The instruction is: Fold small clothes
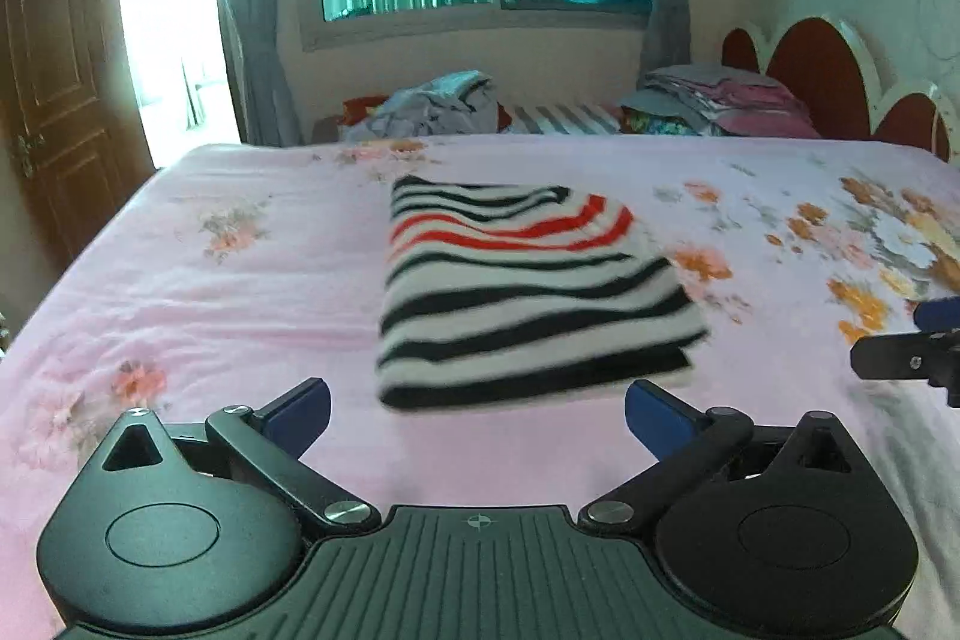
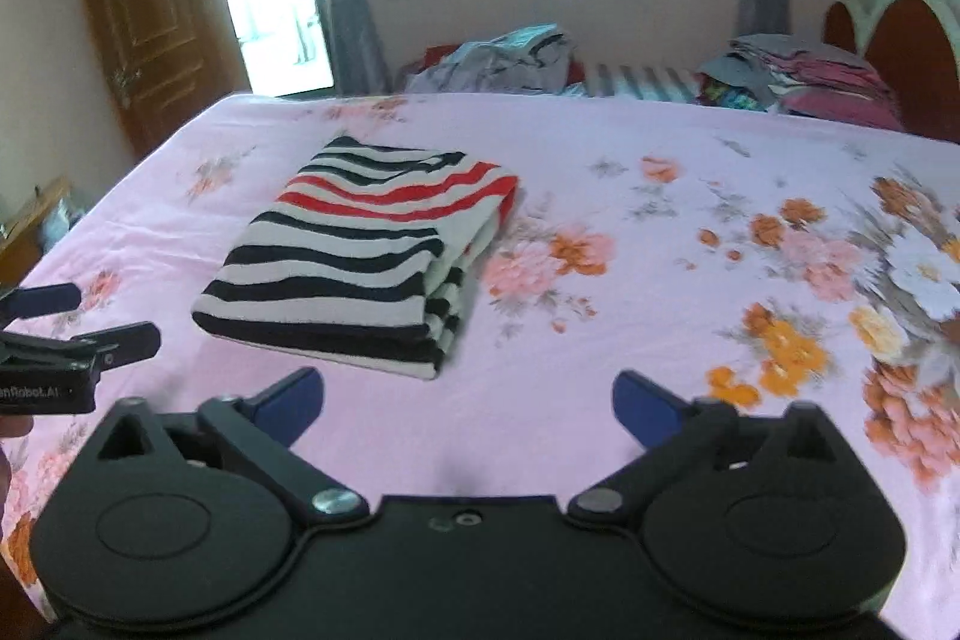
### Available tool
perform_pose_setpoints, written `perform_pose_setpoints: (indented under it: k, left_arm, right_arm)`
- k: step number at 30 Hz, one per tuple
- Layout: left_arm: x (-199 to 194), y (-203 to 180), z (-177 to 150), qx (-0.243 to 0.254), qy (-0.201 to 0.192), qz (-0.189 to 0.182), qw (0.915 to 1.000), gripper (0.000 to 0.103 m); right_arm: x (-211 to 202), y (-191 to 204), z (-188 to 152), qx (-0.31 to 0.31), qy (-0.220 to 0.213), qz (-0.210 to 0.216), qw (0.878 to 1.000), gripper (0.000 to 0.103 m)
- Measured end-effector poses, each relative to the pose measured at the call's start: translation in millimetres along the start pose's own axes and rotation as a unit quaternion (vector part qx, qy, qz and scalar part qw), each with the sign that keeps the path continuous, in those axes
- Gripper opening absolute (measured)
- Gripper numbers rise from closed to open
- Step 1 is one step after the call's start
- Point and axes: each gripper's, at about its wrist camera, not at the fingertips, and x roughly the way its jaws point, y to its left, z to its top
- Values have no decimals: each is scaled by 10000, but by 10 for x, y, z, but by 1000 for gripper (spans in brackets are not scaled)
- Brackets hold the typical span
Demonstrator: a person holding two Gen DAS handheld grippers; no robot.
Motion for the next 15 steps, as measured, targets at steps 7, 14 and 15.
perform_pose_setpoints:
  k: [7,14,15]
  left_arm:
    - [-528,-129,-131,-100,-129,36,9999,103]
    - [-1163,-211,-260,-157,-399,11,9991,103]
    - [-1249,-217,-281,-174,-457,2,9988,103]
  right_arm:
    - [-519,-18,-223,35,-276,-207,9994,103]
    - [-1049,105,-408,6,-502,-233,9985,103]
    - [-1116,127,-435,-7,-548,-228,9982,103]
